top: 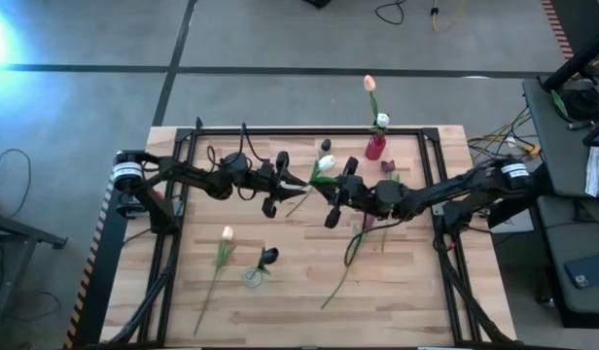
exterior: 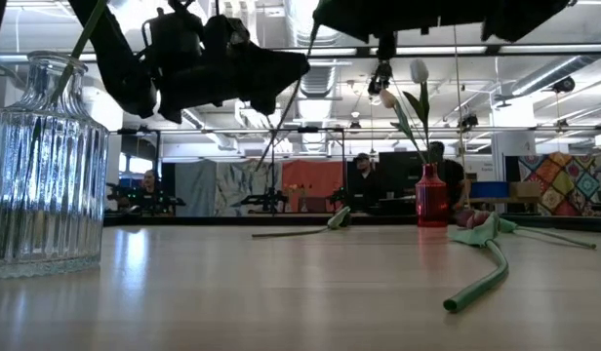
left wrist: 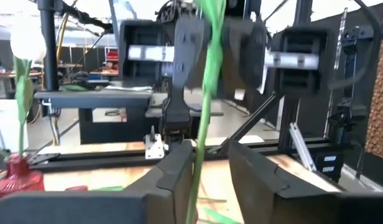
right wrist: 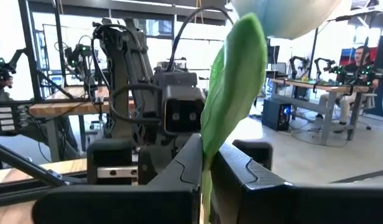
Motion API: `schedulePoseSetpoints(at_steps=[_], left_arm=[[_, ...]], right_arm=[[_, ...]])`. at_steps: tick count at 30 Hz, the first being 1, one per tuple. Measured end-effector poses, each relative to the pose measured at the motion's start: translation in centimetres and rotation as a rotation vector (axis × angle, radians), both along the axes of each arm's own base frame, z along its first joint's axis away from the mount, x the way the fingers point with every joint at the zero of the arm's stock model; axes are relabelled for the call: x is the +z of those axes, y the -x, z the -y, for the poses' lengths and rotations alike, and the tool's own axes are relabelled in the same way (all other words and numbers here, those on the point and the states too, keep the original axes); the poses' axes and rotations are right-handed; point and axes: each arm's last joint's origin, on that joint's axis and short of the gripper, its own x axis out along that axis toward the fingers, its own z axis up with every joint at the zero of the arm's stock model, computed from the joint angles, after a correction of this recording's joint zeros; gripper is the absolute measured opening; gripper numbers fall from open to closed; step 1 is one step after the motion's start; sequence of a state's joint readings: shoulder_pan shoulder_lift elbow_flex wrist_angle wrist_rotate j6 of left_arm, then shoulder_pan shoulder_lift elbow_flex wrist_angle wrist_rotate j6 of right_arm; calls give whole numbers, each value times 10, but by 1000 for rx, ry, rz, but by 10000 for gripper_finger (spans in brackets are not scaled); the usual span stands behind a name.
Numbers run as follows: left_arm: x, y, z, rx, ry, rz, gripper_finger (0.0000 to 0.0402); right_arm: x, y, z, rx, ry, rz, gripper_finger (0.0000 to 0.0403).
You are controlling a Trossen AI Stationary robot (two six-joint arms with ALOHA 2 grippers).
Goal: Sort flowers into vase by color
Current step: Put the white flower into the red vase
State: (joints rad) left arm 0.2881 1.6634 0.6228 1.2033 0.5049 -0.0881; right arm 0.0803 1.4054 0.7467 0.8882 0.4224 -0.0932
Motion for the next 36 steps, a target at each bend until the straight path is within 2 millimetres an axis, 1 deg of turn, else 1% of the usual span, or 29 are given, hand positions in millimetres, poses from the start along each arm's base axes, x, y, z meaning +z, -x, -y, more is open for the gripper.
schedulePoseSetpoints(at_steps=[5, 8, 11, 16, 22, 24, 30, 36], left_arm=[[-8, 6, -4, 32, -16, -24, 131], [-11, 10, -6, 63, -28, -19, 149], [-13, 16, -8, 78, -35, -15, 162], [-15, 21, -9, 89, -36, -24, 170], [-16, 25, -9, 90, -36, -25, 169], [-15, 25, -8, 90, -42, -23, 169], [-13, 23, -9, 90, -48, -12, 169], [-11, 23, -9, 89, -49, -8, 169]], right_arm=[[20, 24, 5, -107, 7, -83, 13], [35, 44, 7, -160, -7, -118, 13], [45, 67, 10, -245, -39, -171, 13], [55, 108, 16, -391, -114, -214, 13], [62, 145, 22, -532, -153, -213, 13], [64, 153, 24, -578, -147, -202, 13], [72, 168, 29, -729, -100, -183, 13], [75, 171, 42, -808, -126, -143, 13]])
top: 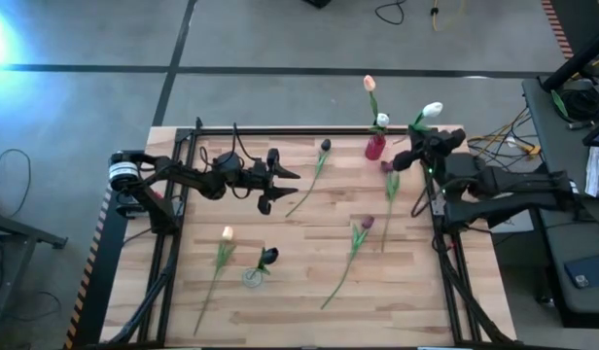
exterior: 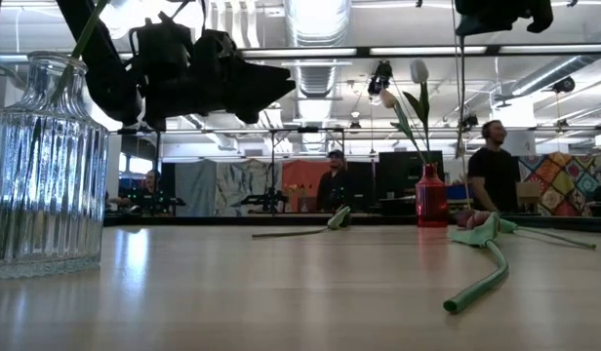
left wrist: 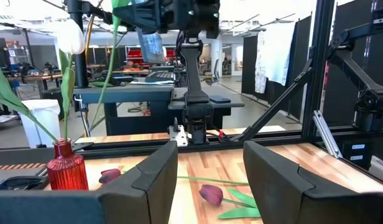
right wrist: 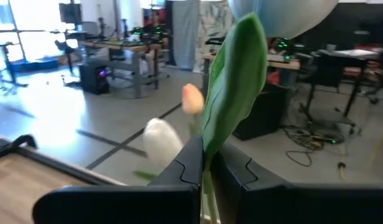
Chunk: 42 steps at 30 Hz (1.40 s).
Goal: Sort flowers into vase by color
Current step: Put the white flower into the red vase
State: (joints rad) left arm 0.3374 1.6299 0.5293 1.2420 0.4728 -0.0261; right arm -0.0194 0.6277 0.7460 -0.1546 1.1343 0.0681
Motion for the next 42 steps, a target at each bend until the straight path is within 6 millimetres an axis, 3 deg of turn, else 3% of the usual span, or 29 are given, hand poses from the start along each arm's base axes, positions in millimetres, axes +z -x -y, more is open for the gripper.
schedulePoseSetpoints(at_steps=[8, 19, 36, 42], left_arm=[[0, 0, 0, 0, 1, 0, 168], [0, 0, 0, 0, -1, -1, 168], [0, 0, 0, -1, -2, -1, 168], [0, 0, 0, -1, -1, -1, 168]], right_arm=[[8, 0, 25, 3, 5, 86, 13], [1, -2, 55, 28, -53, 118, 13], [-14, -19, 81, -20, -94, 73, 13], [-17, -27, 88, -29, -74, 41, 46]])
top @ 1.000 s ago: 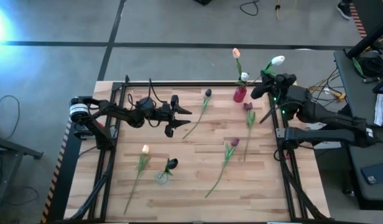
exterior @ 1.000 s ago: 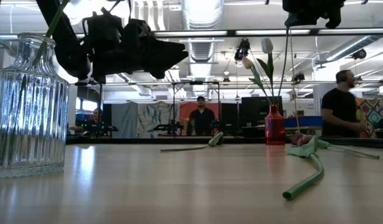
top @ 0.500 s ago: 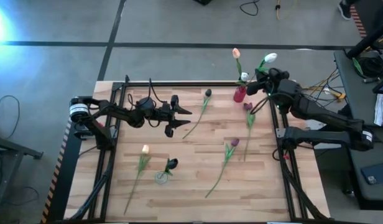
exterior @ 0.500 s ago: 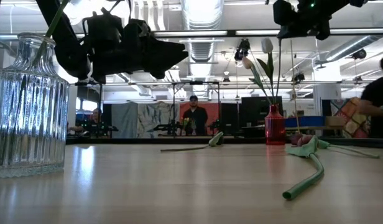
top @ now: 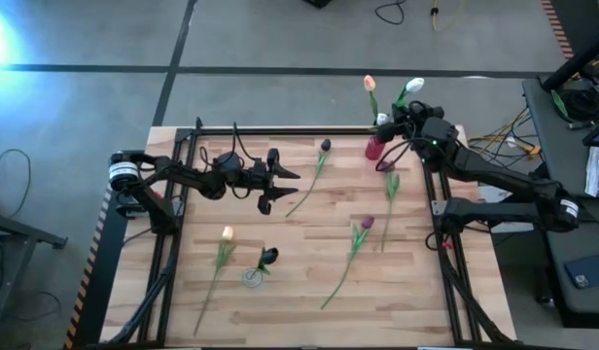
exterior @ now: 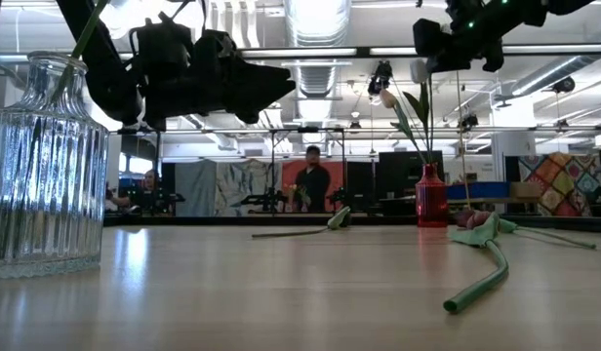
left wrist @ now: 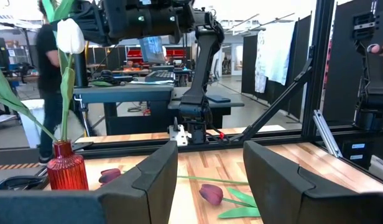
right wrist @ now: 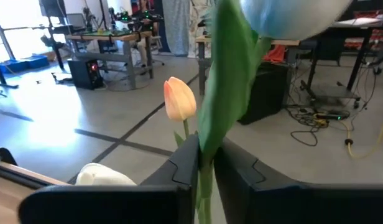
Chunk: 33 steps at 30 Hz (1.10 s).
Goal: Sort flowers into vase by color
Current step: Put the white flower into the red vase
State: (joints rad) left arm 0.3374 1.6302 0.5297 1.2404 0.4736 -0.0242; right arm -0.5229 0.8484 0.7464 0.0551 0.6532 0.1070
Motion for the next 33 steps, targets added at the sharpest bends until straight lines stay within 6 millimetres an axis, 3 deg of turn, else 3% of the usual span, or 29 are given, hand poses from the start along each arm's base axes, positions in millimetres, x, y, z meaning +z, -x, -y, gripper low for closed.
schedulePoseSetpoints(at_steps=[7, 24, 33], left_arm=[[0, 0, 0, 0, 0, 0, 168], [11, 4, 1, 1, -21, 16, 168], [20, 8, 2, 4, -42, 36, 168]], right_arm=[[-2, 0, 5, -21, 1, -11, 96], [-4, 5, 2, -23, -53, -84, 162], [26, 13, -3, -39, -158, -137, 214]])
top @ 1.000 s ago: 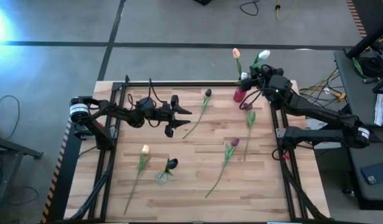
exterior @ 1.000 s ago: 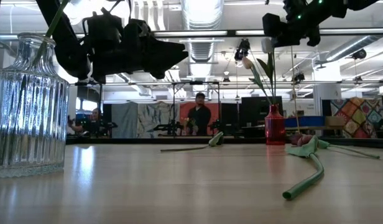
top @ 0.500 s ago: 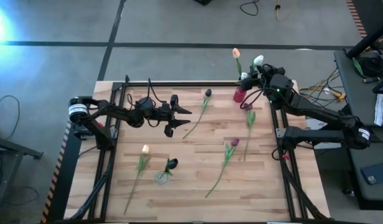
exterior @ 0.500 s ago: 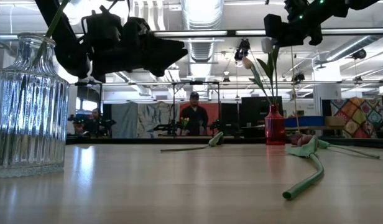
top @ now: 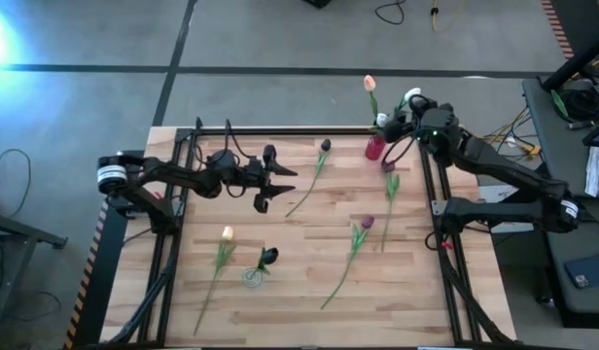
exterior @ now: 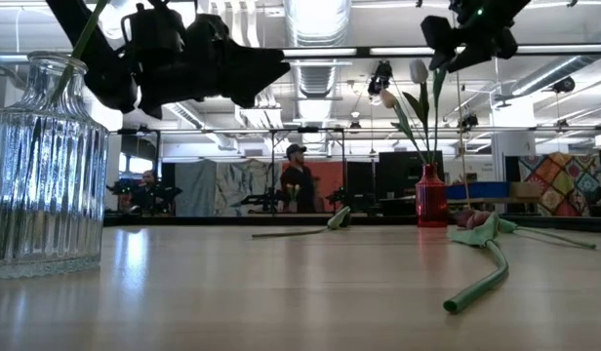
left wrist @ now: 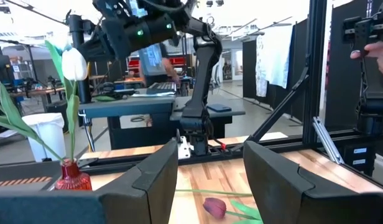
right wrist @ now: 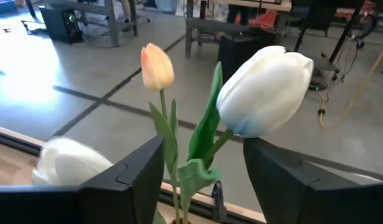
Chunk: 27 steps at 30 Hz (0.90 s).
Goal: Sort flowers into vase by color
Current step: Put the white flower into the red vase
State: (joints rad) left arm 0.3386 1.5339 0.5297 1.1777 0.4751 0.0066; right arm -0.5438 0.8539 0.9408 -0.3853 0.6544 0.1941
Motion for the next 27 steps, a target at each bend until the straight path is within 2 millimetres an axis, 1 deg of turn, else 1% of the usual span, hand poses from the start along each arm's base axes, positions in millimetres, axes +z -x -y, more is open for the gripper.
schedulePoseSetpoints(at_steps=[4, 7, 10, 12, 17, 20, 23, 27], left_arm=[[2, 2, 1, 2, -5, -9, 168], [4, 2, 1, 2, -9, -5, 168], [5, 3, 1, 2, -9, -4, 168], [5, 3, 1, 2, -9, -4, 168], [5, 3, 1, 2, -9, -4, 168], [5, 3, 1, 2, -8, -6, 168], [4, 2, 1, 2, -6, -12, 168], [3, 2, 1, 2, -3, -19, 168]], right_arm=[[17, 6, -4, -8, -26, -4, 235], [27, 9, -5, -11, -27, 3, 252], [25, 7, -4, -11, -33, -6, 265], [20, 2, -1, -11, -46, -28, 270], [1, -16, 10, -14, -91, -94, 269], [-5, -27, 16, -9, -95, -118, 266], [0, -34, 20, -3, -89, -131, 266], [16, -36, 22, -1, -83, -131, 265]])
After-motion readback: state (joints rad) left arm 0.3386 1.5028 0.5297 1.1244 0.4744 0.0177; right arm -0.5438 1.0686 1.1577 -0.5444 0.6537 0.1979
